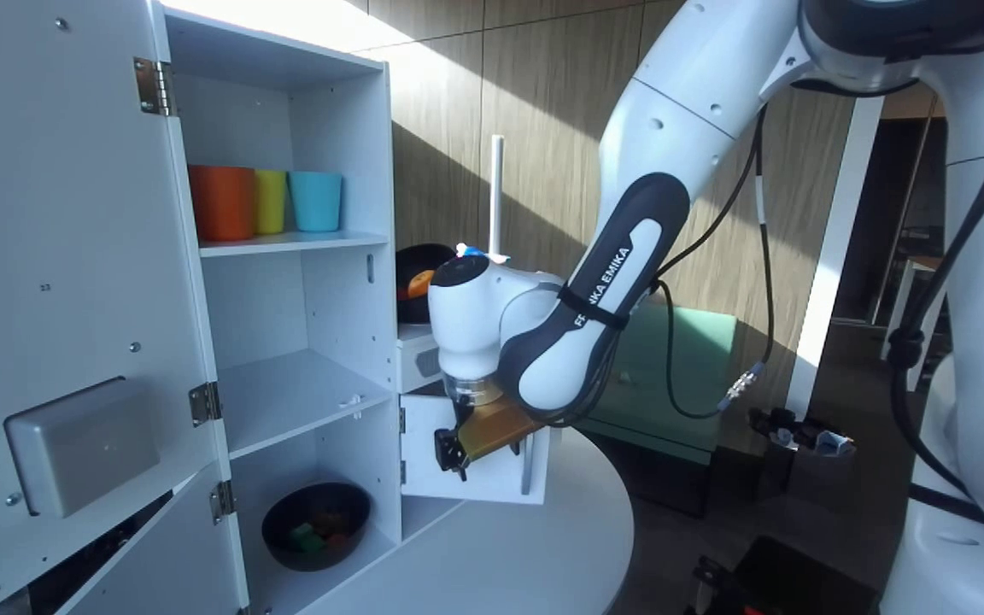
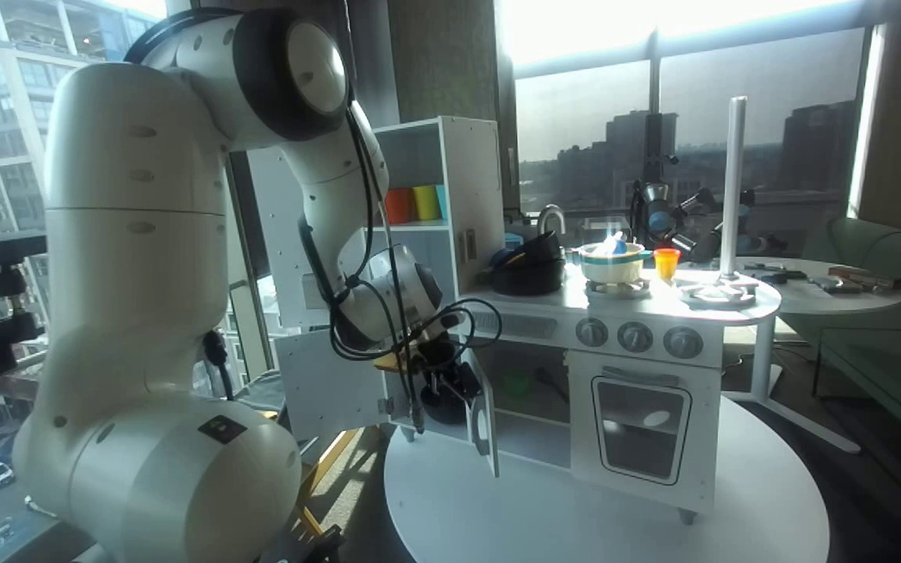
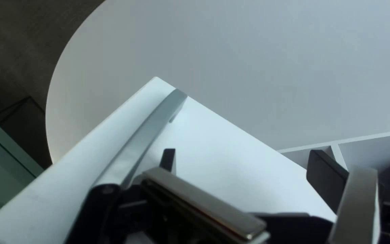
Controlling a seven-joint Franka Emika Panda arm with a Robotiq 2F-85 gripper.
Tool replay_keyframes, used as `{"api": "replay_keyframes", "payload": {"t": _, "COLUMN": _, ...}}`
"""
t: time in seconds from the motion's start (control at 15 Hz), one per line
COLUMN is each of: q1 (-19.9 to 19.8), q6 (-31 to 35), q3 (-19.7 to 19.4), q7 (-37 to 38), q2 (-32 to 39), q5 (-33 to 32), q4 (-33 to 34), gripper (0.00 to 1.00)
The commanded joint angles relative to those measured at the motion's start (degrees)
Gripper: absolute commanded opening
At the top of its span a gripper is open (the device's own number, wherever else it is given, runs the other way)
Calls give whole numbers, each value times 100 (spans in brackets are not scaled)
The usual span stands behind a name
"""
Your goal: Close the cupboard doors
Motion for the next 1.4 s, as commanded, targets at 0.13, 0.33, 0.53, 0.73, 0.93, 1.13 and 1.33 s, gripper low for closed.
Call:
{"api": "replay_keyframes", "payload": {"t": 0.13, "q1": 8, "q6": 150, "q3": -146, "q7": 1232, "q2": 240, "q5": -1037, "q4": 436, "gripper": 100}}
{"api": "replay_keyframes", "payload": {"t": 0.33, "q1": -1, "q6": -129, "q3": -247, "q7": 2007, "q2": 251, "q5": -1766, "q4": 644, "gripper": 100}}
{"api": "replay_keyframes", "payload": {"t": 0.53, "q1": -187, "q6": -44, "q3": -238, "q7": 2412, "q2": 329, "q5": -2102, "q4": 772, "gripper": 100}}
{"api": "replay_keyframes", "payload": {"t": 0.73, "q1": -311, "q6": -165, "q3": -252, "q7": 2787, "q2": 385, "q5": -2225, "q4": 914, "gripper": 100}}
{"api": "replay_keyframes", "payload": {"t": 0.93, "q1": -414, "q6": -301, "q3": -257, "q7": 3246, "q2": 480, "q5": -2241, "q4": 1128, "gripper": 100}}
{"api": "replay_keyframes", "payload": {"t": 1.13, "q1": -519, "q6": -174, "q3": -219, "q7": 3405, "q2": 560, "q5": -2124, "q4": 1256, "gripper": 100}}
{"api": "replay_keyframes", "payload": {"t": 1.33, "q1": -528, "q6": -254, "q3": -151, "q7": 3375, "q2": 496, "q5": -1959, "q4": 1183, "gripper": 100}}
